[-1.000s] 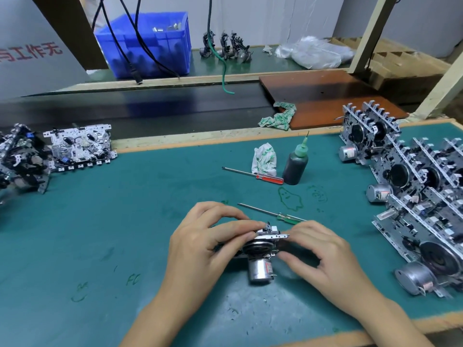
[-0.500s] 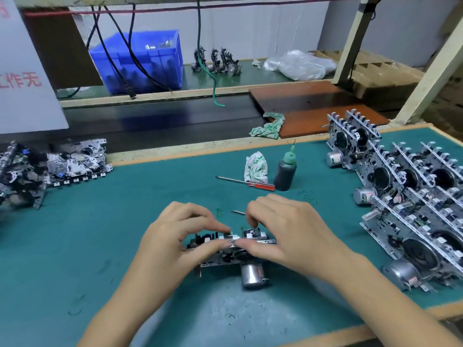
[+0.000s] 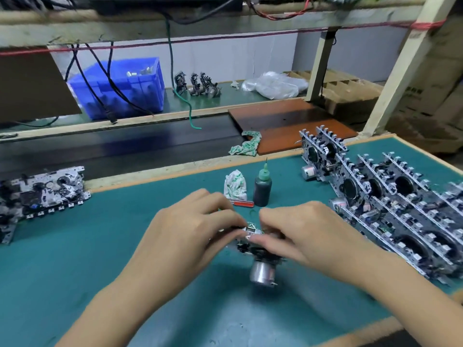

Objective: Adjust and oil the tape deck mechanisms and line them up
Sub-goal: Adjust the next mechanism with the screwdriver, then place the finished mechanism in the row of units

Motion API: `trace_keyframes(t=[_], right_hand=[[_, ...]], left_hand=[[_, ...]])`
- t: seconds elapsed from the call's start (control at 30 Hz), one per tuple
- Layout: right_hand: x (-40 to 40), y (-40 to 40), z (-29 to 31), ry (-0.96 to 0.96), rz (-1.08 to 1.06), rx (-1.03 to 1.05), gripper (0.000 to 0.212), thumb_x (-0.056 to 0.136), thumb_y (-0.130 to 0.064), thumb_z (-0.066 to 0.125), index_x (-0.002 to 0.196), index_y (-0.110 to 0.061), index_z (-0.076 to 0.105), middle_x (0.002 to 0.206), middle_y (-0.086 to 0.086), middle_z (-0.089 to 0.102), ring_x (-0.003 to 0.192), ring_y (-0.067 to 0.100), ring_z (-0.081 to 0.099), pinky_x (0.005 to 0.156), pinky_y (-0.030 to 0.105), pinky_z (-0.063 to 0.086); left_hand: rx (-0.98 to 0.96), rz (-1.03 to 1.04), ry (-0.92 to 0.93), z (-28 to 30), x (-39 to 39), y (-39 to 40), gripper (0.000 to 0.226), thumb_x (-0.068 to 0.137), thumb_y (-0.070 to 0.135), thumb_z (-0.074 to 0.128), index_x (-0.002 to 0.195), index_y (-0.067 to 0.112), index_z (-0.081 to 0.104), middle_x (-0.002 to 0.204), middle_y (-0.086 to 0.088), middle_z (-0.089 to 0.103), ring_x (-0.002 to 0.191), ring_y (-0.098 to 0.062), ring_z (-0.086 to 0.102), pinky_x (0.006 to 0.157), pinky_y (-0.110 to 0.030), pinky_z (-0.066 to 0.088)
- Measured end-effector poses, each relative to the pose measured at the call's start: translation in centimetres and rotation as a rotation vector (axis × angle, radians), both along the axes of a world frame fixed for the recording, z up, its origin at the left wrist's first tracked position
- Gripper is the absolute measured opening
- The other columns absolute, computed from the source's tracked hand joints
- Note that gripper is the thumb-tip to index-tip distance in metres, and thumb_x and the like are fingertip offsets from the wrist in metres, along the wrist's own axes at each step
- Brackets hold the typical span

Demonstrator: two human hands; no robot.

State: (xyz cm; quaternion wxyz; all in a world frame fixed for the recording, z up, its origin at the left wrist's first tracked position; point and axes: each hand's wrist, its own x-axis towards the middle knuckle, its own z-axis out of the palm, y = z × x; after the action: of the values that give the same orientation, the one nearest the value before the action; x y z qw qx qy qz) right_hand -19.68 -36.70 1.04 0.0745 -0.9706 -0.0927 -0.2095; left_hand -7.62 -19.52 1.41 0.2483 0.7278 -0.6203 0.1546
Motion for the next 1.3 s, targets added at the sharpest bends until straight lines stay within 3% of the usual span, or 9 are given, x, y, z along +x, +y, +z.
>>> trace_keyframes(t=[0.13,0.3,0.5,0.7,0.83,0.93,1.03,1.17,1.3], right_hand=[[-1.5,-3.4,1.1,0.003,-0.206,0.086,0.036,0.091,-0.044,0.051,0.067,-0.022,0.037,0.047,-0.009,0.03,0.045,0.017,0.035,0.047,0.037,0.036],[-2.1,-8.1,0.9,-0.045,-0.397,0.234,0.036,0.089,-0.029,0.057,0.06,-0.022,0.039,0.044,-0.007,0.037,0.043,0.009,0.037,0.052,0.023,0.031],[-1.2,-11.5,-0.1,-0.121,-0.573,0.32,0.042,0.091,-0.029,0.058,0.056,-0.015,0.039,0.045,-0.002,0.037,0.049,0.018,0.037,0.051,0.018,0.028],[0.5,-13.3,-1.0,-0.05,-0.673,0.302,0.043,0.092,-0.031,0.055,0.056,-0.017,0.035,0.048,0.0,0.041,0.052,0.02,0.04,0.053,0.03,0.034],[0.9,-13.9,-1.4,0.1,-0.751,0.221,0.041,0.094,-0.031,0.05,0.058,-0.019,0.034,0.053,0.0,0.043,0.054,0.021,0.042,0.069,0.039,0.046],[0.7,-13.8,-1.8,0.145,-0.767,0.092,0.035,0.095,-0.033,0.047,0.064,-0.019,0.038,0.058,-0.002,0.043,0.064,0.027,0.05,0.057,0.034,0.034],[1.0,-12.9,-1.6,0.203,-0.771,-0.07,0.025,0.097,-0.036,0.042,0.093,-0.016,0.055,0.078,0.005,0.059,0.083,0.029,0.061,0.058,0.031,0.032],[1.0,-11.1,0.1,0.135,-0.83,-0.226,0.032,0.097,-0.045,0.039,0.108,-0.017,0.049,0.1,0.001,0.063,0.092,0.024,0.062,0.061,0.029,0.031],[1.2,-6.7,1.2,0.006,-0.696,-0.099,0.025,0.094,-0.046,0.04,0.101,-0.024,0.049,0.09,-0.006,0.06,0.086,0.021,0.062,0.061,0.029,0.029]], left_hand=[[0.047,-0.099,0.023,1.6,0.1,-5.8,0.02,0.09,0.035,0.059,0.091,0.02,0.072,0.089,0.005,0.063,0.083,-0.019,0.057,0.066,-0.035,0.049],[0.107,-0.126,-0.052,2.6,0.5,-14.3,0.018,0.093,0.032,0.057,0.105,0.022,0.065,0.103,0.002,0.056,0.1,-0.018,0.051,0.076,-0.03,0.039],[0.163,-0.115,-0.089,2.7,0.9,-20.1,0.015,0.095,0.029,0.054,0.105,0.021,0.062,0.11,0.003,0.055,0.106,-0.018,0.051,0.068,-0.029,0.036],[0.235,-0.074,-0.077,1.5,1.7,-23.0,0.014,0.094,0.023,0.055,0.105,0.016,0.061,0.105,0.0,0.053,0.102,-0.023,0.054,0.067,-0.03,0.033],[0.295,-0.063,-0.007,0.0,1.8,-24.2,0.016,0.094,0.018,0.054,0.107,0.012,0.061,0.112,-0.005,0.057,0.103,-0.025,0.055,0.071,-0.029,0.034],[0.313,-0.094,0.023,-0.9,1.9,-24.5,0.017,0.093,0.015,0.055,0.107,0.009,0.061,0.111,-0.007,0.059,0.103,-0.024,0.055,0.069,-0.026,0.029],[0.306,-0.106,0.036,-1.2,2.0,-24.0,0.02,0.092,0.016,0.058,0.11,0.009,0.061,0.114,-0.006,0.06,0.105,-0.023,0.054,0.065,-0.022,0.024],[0.28,-0.148,0.019,-0.9,2.0,-22.0,0.029,0.093,0.017,0.057,0.121,0.012,0.056,0.121,-0.004,0.056,0.112,-0.02,0.05,0.076,-0.022,0.031],[0.132,-0.068,0.052,-0.3,1.6,-16.6,0.028,0.086,0.012,0.056,0.114,0.017,0.059,0.12,0.0,0.055,0.11,-0.021,0.047,0.087,-0.034,0.038]])
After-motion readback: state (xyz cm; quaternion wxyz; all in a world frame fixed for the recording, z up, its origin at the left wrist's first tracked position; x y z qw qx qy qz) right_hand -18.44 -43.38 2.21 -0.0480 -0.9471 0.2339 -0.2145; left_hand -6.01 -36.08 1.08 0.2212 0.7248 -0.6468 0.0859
